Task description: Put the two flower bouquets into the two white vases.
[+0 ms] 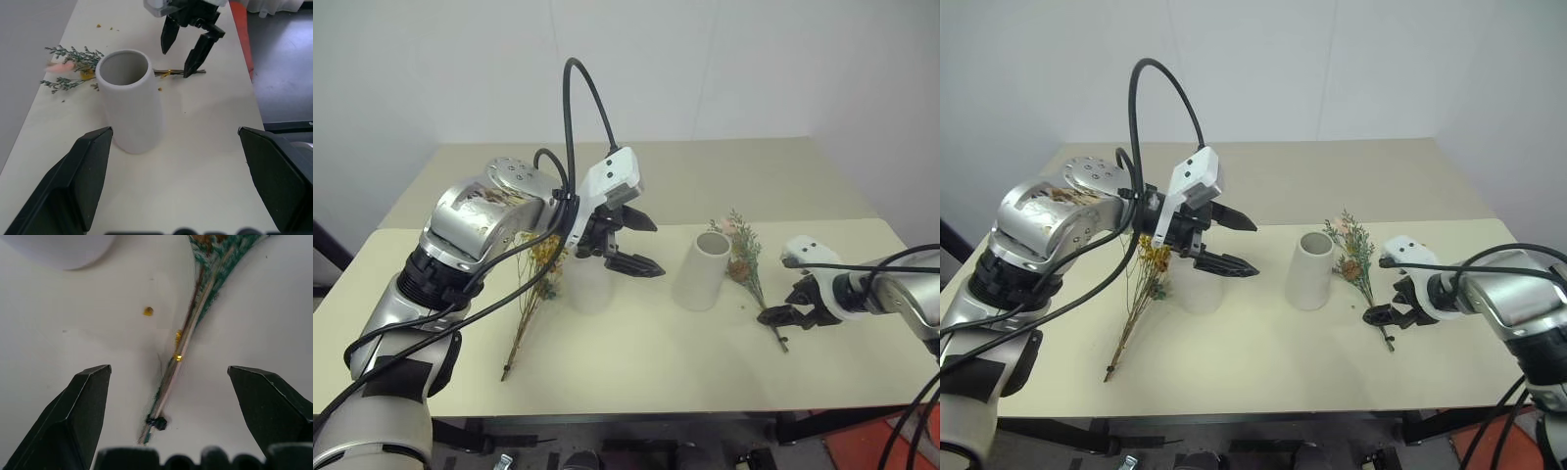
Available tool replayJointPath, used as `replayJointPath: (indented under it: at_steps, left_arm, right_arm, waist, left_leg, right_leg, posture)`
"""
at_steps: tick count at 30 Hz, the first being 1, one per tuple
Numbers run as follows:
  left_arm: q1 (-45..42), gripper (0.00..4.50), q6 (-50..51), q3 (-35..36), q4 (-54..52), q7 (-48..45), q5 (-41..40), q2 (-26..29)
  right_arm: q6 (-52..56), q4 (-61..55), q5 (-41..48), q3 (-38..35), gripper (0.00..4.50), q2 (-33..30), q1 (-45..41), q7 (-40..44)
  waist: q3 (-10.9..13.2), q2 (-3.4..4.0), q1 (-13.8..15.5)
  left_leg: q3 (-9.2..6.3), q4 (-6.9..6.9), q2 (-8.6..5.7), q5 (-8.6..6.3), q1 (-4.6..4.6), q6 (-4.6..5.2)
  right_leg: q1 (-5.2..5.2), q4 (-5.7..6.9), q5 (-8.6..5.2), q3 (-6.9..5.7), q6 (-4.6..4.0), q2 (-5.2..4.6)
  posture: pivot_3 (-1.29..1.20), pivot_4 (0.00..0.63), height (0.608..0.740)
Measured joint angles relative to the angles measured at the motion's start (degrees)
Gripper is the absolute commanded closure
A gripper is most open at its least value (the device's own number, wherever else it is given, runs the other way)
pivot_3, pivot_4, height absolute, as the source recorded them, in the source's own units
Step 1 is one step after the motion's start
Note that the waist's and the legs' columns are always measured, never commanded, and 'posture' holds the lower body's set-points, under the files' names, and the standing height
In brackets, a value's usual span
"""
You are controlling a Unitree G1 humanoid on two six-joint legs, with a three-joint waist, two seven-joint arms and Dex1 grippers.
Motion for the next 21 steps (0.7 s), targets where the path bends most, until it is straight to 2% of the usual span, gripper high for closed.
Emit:
replayJointPath:
  at_steps: [3,5,7,17,18,21]
  left_arm:
    - [-0.55,0.02,-0.06,0.01,0.01,-0.46,0.24,-0.72]
    - [-0.55,0.00,-0.08,0.00,0.09,-0.54,0.61,-0.82]
    - [-0.55,0.00,-0.09,0.00,0.11,-0.58,1.02,-0.81]
    - [-0.54,0.00,-0.37,0.01,0.09,-1.06,1.80,-0.71]
    - [-0.54,0.00,-0.47,0.01,0.09,-1.08,1.89,-0.71]
    - [-0.53,0.00,-0.96,0.01,0.10,-1.24,2.46,-0.69]
  right_arm:
    - [-2.25,5.33,-2.62,3.09,0.00,2.73,-1.68,0.49]
    - [-3.94,7.73,-4.00,3.91,0.38,3.59,-2.76,0.78]
    - [-5.33,9.10,-5.63,4.30,0.89,4.13,-3.09,1.14]
    - [-8.51,7.28,-9.91,4.07,4.30,4.81,-1.67,1.60]
    - [-8.37,7.28,-9.92,3.82,4.45,4.99,-1.64,1.46]
    - [-6.57,7.56,-9.88,2.04,4.45,6.17,-1.56,0.45]
  waist:
    - [0.00,0.00,-0.17]
    - [0.00,0.00,-0.37]
    - [0.00,0.00,-0.54]
    - [-0.01,0.00,-0.96]
    - [-0.01,0.00,-0.96]
    - [-0.01,0.00,-0.98]
  left_leg:
    - [0.00,0.00,-0.01,0.00,0.00,0.00]
    - [-0.01,0.02,-0.01,0.00,0.00,0.00]
    - [-0.01,0.06,-0.02,0.00,0.00,0.00]
    - [-0.01,0.10,-0.02,0.00,0.01,0.00]
    - [-0.01,0.10,-0.03,0.00,0.02,0.00]
    - [-0.01,0.10,-0.02,0.00,0.02,0.00]
  right_leg:
    - [-0.01,0.00,0.06,0.01,-0.08,0.00]
    - [0.01,-0.02,0.13,0.01,-0.13,0.00]
    - [0.02,-0.01,0.16,0.02,-0.13,0.00]
    - [0.01,0.04,0.18,0.03,-0.13,0.00]
    - [0.01,0.05,0.18,0.04,-0.13,0.00]
    - [0.01,0.05,0.19,0.04,-0.15,0.00]
  posture:
    - [0.00,0.150,0.740]
    - [0.00,0.150,0.740]
    - [0.00,0.150,0.740]
    - [0.00,0.150,0.740]
    - [0.00,0.150,0.740]
    - [0.00,0.150,0.740]
